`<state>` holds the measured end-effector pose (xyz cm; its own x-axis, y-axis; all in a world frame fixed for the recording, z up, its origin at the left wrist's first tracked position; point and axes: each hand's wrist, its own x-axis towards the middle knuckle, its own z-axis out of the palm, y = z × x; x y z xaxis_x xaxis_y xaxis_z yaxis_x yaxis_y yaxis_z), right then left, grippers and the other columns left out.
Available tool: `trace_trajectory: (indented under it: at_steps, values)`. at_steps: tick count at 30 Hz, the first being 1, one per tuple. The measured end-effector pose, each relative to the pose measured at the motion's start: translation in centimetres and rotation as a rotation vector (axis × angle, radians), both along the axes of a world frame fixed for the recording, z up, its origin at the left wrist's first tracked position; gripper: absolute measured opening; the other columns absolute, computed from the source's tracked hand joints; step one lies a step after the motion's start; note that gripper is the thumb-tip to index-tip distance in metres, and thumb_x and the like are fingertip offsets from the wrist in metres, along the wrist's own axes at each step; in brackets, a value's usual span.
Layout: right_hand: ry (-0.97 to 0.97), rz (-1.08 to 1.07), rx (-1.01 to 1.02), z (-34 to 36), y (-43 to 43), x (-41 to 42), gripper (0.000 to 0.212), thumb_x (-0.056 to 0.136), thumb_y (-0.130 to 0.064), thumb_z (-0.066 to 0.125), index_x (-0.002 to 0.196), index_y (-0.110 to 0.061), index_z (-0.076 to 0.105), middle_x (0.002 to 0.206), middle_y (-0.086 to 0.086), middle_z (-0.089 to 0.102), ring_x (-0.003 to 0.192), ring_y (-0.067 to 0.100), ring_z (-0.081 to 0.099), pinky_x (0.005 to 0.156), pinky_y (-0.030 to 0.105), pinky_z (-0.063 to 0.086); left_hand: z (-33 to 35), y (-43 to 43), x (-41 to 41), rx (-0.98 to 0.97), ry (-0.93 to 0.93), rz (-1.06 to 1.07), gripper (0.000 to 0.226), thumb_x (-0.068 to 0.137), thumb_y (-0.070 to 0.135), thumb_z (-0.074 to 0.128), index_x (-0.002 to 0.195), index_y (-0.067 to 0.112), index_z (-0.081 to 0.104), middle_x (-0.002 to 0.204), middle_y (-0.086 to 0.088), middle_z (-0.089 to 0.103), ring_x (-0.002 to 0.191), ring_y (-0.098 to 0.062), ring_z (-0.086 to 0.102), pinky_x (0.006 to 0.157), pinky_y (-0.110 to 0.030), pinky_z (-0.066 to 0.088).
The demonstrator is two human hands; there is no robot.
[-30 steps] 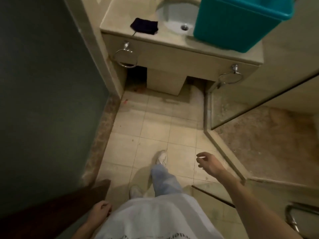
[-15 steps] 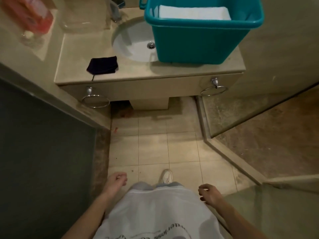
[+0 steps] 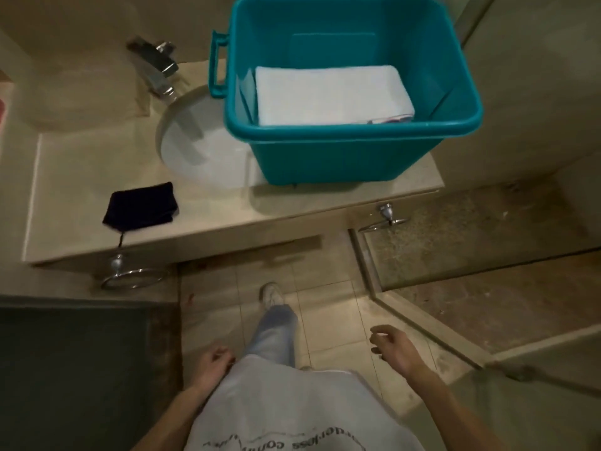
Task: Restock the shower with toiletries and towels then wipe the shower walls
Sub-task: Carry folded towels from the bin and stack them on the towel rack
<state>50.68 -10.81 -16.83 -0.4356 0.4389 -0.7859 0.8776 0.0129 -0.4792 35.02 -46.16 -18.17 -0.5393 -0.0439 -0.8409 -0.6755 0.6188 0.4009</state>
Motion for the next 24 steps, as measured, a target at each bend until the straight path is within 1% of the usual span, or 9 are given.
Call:
trace_trajectory:
  at_steps: [5,7,10,12,14,16,19,22,24]
  values:
    - [0.264,-0.148,0.178,7.2,2.2,-10.7,0.02,0.1,-0.008,0.055,0.112,-0.016,0.068,0.104,0.006,0.075,0.09,0.013,0.072,0.089,0.039,0.059,0.3,0.4,-7.7,-0.049,0.061,-0.171,0.017,0.099,0.002,0.056,0.106,-0.007,0.069,0.106,-0.026,0.069,0.092,-0.033,0.063,0.074,-0.035,0.048]
    - [0.417,-0.173,0.289,11.2,3.1,-15.2,0.023,0.099,-0.007,0.056,0.108,-0.024,0.068,0.102,-0.003,0.073,0.091,0.01,0.07,0.084,0.032,0.059,1.5,1.8,-11.7,0.032,0.088,-0.146,0.014,0.099,0.006,0.058,0.1,0.009,0.071,0.106,-0.021,0.072,0.094,-0.03,0.066,0.081,-0.037,0.052]
    - [0.606,-0.187,0.48,17.2,4.0,-20.2,0.02,0.097,-0.008,0.058,0.108,-0.023,0.068,0.102,-0.007,0.07,0.091,0.005,0.067,0.081,0.024,0.057,4.4,4.3,-17.2,0.096,0.224,-0.295,0.013,0.099,0.022,0.061,0.105,0.03,0.069,0.112,0.005,0.07,0.107,-0.015,0.065,0.099,-0.039,0.052]
    - [0.762,-0.17,0.574,20.1,4.8,-22.9,0.019,0.097,-0.007,0.059,0.111,-0.016,0.067,0.103,-0.004,0.07,0.092,0.009,0.068,0.081,0.022,0.057,8.4,7.2,-20.0,0.175,0.401,-0.331,0.016,0.099,0.025,0.061,0.111,0.032,0.069,0.11,0.014,0.07,0.106,-0.002,0.063,0.094,-0.027,0.05]
    - [0.857,-0.141,0.653,21.9,6.0,-25.5,0.017,0.097,-0.008,0.06,0.112,-0.014,0.067,0.102,-0.001,0.071,0.091,0.015,0.069,0.079,0.025,0.057,12.8,10.2,-22.0,0.236,0.612,-0.32,0.015,0.098,0.022,0.062,0.11,0.029,0.07,0.103,0.016,0.071,0.099,0.001,0.064,0.083,-0.016,0.05]
    - [0.88,-0.1,0.737,23.2,7.2,-27.8,0.016,0.098,-0.009,0.06,0.111,-0.013,0.068,0.101,-0.001,0.071,0.093,0.016,0.069,0.081,0.029,0.056,16.6,12.5,-23.3,0.287,0.841,-0.303,0.014,0.095,0.016,0.065,0.105,0.025,0.071,0.095,0.016,0.071,0.091,-0.005,0.065,0.074,-0.01,0.049]
    - [0.848,-0.058,0.776,24.4,9.4,-30.8,0.016,0.099,-0.009,0.058,0.11,-0.014,0.069,0.101,-0.006,0.07,0.095,0.004,0.065,0.083,0.02,0.053,20.3,15.0,-25.1,0.339,1.156,-0.346,0.011,0.095,0.013,0.066,0.103,0.013,0.073,0.093,0.008,0.071,0.085,-0.008,0.065,0.076,-0.011,0.048]
    - [0.703,0.006,0.746,24.4,12.3,-33.5,0.022,0.098,-0.018,0.058,0.117,-0.021,0.068,0.111,-0.01,0.069,0.104,0.0,0.062,0.093,0.023,0.051,22.6,17.5,-26.4,0.376,1.398,-0.386,0.018,0.095,0.013,0.06,0.099,0.001,0.073,0.092,-0.002,0.071,0.082,-0.009,0.064,0.079,-0.015,0.05]
    - [0.541,0.102,0.702,23.7,14.5,-35.2,0.032,0.096,-0.025,0.06,0.127,-0.024,0.063,0.125,-0.008,0.066,0.118,0.01,0.059,0.101,0.031,0.046,24.1,19.6,-27.4,0.39,1.444,-0.408,0.019,0.096,0.013,0.059,0.1,0.0,0.072,0.093,-0.002,0.07,0.083,-0.009,0.063,0.081,-0.015,0.048]
